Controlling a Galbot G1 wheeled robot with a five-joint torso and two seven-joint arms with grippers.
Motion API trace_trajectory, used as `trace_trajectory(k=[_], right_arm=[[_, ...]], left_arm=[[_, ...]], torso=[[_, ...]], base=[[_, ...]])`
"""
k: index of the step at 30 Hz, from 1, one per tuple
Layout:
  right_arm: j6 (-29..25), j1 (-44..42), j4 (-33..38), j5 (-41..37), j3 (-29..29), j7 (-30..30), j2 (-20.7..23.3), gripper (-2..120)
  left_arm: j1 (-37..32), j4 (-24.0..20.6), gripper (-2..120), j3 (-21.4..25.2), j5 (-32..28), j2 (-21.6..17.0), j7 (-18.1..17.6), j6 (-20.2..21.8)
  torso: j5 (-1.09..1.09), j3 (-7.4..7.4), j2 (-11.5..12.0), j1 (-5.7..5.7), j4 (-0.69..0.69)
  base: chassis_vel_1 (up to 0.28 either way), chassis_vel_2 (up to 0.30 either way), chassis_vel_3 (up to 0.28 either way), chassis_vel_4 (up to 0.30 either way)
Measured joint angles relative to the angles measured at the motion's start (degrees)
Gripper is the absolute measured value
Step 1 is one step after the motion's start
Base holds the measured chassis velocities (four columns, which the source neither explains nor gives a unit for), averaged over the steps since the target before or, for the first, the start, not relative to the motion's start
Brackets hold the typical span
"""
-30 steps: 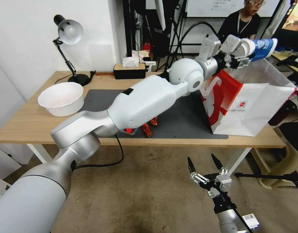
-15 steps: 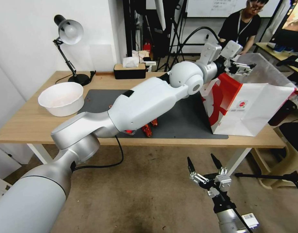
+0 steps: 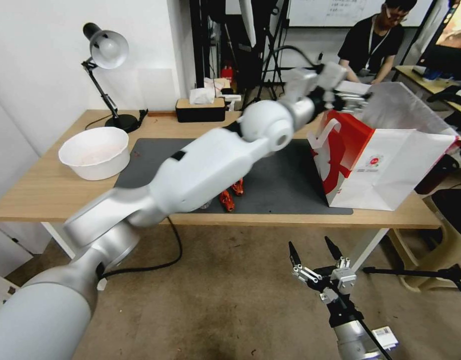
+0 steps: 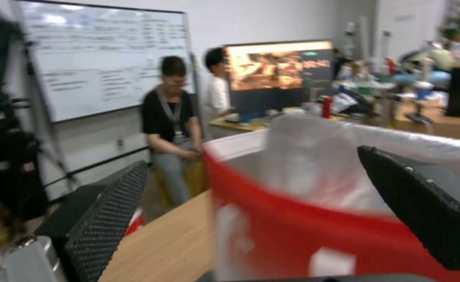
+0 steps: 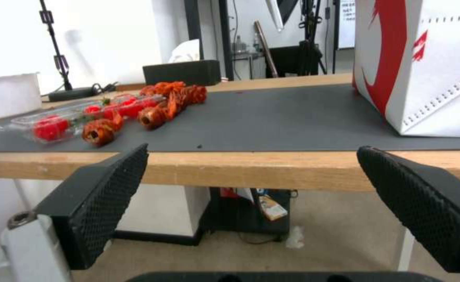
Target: Pick up the trash from the table and place it into the takeout bag.
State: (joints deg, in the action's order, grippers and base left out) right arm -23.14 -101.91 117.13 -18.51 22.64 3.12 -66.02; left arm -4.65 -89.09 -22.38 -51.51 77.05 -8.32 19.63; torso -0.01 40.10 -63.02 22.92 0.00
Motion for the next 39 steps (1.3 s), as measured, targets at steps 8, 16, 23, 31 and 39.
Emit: trace_trajectory(k=[8, 16, 23, 31, 39], right_arm=[[0.01, 0.16, -0.05, -0.94, 0.04, -0.06, 0.79, 100], [0.01, 0.07, 0.18, -1.12, -0.04, -0.21, 1.09, 100], [-0.91, -0.58, 0.15, -1.02, -0.3, -0.37, 0.85, 100], [-1.85, -0.92, -0.31, -1.03, -0.29, -0.45, 0.89, 100], [-1.93, -0.41, 0.4, -1.67, -0.02, -0.63, 1.53, 100]], left_arm=[[-14.11, -11.9, 100, 10.82, 4.05, -8.11, -1.6, 1.83], [-29.23, -21.17, 100, 22.73, 8.73, -13.13, -2.52, 2.74], [-47.39, -28.14, 100, 33.28, 19.66, -12.38, -3.07, 1.36], [-63.74, -32.94, 100, 41.2, 32.74, -9.15, -3.42, -3.97], [-79.57, -35.52, 100, 49.58, 37.07, -7.06, -3.36, -11.9]], torso=[[-0.02, 0.0, 0.0, -0.01, 0.01], [-0.01, 0.0, 0.0, -0.01, 0.0], [0.02, -0.01, -0.01, -0.01, -0.01], [0.01, 0.0, -0.01, -0.01, -0.01], [0.01, -0.01, -0.01, -0.01, 0.01]], base=[[0.0, 0.0, 0.0, 0.0], [0.0, 0.0, 0.0, 0.0], [0.0, 0.0, 0.0, 0.0], [0.0, 0.0, 0.0, 0.0], [0.0, 0.0, 0.0, 0.0]])
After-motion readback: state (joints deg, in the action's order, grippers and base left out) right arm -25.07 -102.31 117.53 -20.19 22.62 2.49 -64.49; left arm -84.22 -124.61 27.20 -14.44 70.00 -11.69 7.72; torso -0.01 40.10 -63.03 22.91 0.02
